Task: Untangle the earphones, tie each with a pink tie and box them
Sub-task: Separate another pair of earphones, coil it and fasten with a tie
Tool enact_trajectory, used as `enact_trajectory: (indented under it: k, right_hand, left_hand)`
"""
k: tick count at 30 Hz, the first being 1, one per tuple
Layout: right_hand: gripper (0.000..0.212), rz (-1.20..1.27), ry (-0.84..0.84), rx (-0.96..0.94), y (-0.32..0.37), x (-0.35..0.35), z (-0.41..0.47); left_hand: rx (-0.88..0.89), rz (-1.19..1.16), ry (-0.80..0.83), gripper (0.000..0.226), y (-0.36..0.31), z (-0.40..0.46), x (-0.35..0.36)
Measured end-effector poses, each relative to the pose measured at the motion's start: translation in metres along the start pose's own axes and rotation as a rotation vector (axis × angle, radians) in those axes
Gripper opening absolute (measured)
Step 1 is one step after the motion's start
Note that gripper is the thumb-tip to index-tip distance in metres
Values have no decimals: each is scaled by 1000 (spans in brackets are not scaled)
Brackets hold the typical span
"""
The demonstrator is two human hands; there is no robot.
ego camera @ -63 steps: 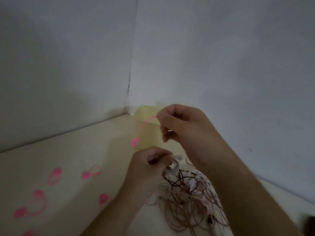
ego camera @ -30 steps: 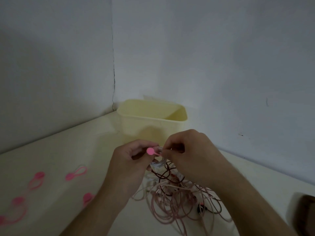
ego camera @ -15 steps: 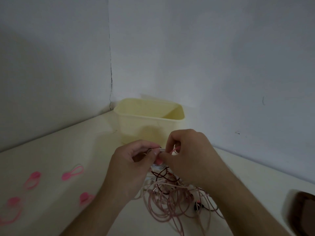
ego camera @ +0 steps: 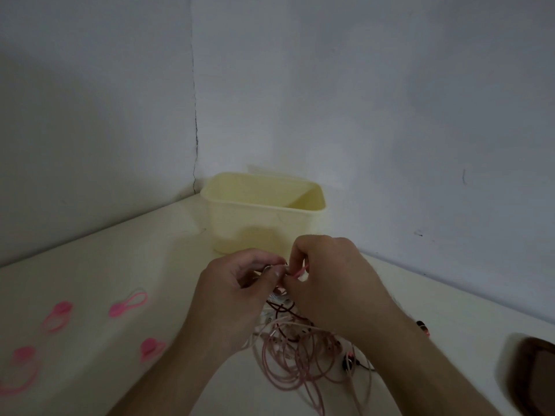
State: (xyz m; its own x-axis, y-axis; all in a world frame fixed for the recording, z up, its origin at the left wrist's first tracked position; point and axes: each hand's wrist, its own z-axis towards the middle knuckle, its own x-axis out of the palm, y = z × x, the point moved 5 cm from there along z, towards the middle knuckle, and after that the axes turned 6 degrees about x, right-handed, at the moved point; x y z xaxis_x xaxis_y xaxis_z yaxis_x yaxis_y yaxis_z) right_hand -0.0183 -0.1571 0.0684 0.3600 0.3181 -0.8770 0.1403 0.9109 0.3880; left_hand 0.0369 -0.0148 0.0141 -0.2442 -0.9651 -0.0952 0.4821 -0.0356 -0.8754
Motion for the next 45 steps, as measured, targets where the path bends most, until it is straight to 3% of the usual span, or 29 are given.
enact_trajectory:
  k: [11, 17, 23, 37, 45]
  right_hand:
    - [28, -41, 51, -30, -3, 8, 1]
    - [26, -22, -25, -28, -8, 3, 2]
    - [22, 43, -133, -46, -5, 0, -1]
    - [19, 72, -287, -200, -3, 0, -5]
    - [17, 117, -225, -154, -3, 2, -5]
  left_hand:
    - [14, -94, 30, 25, -2, -1, 2]
    - [47, -116, 23, 19, -4, -1, 2]
    - [67, -154, -1, 28, -8, -1, 2]
    - [-32, -241, 43, 5, -13, -2, 3]
    - [-32, -229, 38, 12, -12, -4, 2]
